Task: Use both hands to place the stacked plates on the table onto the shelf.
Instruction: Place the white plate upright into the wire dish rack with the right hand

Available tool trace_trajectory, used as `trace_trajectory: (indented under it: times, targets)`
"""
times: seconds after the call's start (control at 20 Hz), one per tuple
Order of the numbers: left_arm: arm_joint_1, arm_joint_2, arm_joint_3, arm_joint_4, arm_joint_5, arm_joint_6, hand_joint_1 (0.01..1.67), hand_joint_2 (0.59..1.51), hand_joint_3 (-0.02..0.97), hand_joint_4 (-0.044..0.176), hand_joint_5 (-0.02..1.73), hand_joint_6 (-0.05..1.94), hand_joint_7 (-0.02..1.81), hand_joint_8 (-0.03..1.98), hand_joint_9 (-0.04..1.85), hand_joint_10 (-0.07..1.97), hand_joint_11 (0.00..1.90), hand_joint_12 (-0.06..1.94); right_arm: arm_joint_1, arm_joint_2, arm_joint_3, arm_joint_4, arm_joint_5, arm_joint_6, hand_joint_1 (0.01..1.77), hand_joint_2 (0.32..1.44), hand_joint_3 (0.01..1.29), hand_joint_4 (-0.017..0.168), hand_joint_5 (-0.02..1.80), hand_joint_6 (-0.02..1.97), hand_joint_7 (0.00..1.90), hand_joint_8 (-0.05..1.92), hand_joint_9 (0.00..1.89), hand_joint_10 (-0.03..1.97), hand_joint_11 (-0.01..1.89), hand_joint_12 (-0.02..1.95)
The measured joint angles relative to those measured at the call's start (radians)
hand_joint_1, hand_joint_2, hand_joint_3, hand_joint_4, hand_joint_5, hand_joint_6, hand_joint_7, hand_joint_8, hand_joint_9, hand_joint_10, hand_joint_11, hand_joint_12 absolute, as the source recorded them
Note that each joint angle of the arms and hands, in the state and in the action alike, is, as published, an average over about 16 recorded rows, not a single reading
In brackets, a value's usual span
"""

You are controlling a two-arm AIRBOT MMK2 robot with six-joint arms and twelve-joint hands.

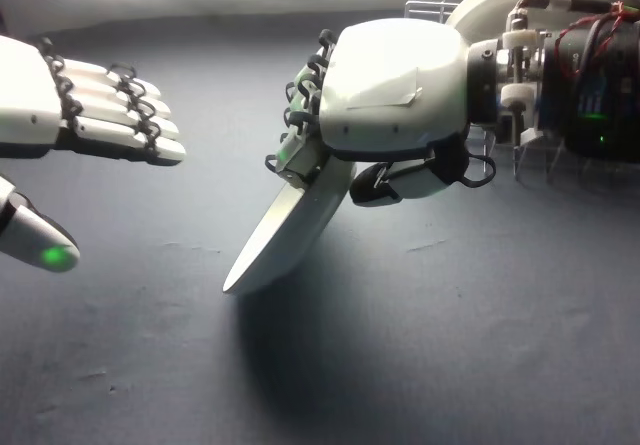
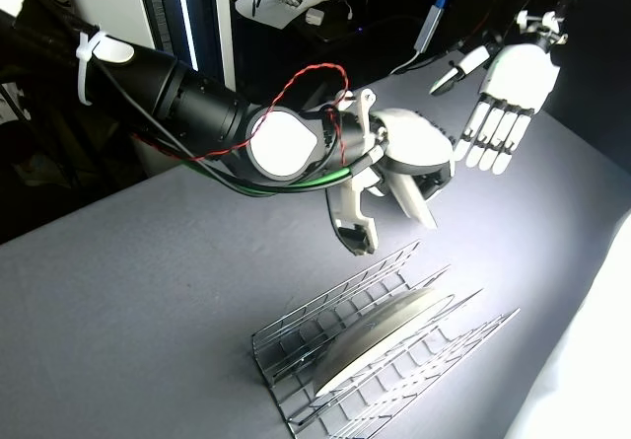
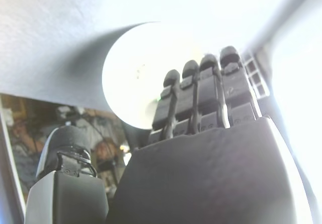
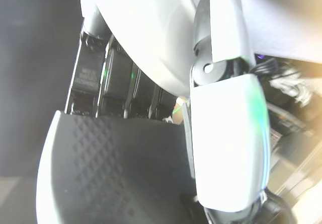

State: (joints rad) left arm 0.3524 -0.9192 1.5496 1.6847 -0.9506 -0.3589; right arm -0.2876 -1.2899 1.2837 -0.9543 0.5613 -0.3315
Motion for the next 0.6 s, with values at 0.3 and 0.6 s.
trace_trajectory:
  times: [0.3,0.6]
  targets:
    - [-0.027,0.039,-0.003,0.015,0.009,0.027,0.01,1.093,0.007,0.006,0.09,0.02,0.09,0.00,0.06,-0.06,0.03,0.03,0.022,0.036,-0.040,0.131,0.007,0.001,1.33,1.01,0.01,-0.005,0.84,1.12,0.98,1.03,0.86,1.25,0.74,1.49]
    - [-0.038,0.058,-0.005,0.028,0.027,0.068,0.01,1.096,0.007,0.006,0.10,0.02,0.09,0.00,0.06,-0.06,0.03,0.03,0.044,0.077,-0.091,0.269,-0.001,0.006,1.34,1.01,0.01,-0.006,0.83,1.12,0.96,1.06,0.85,1.27,0.72,1.50]
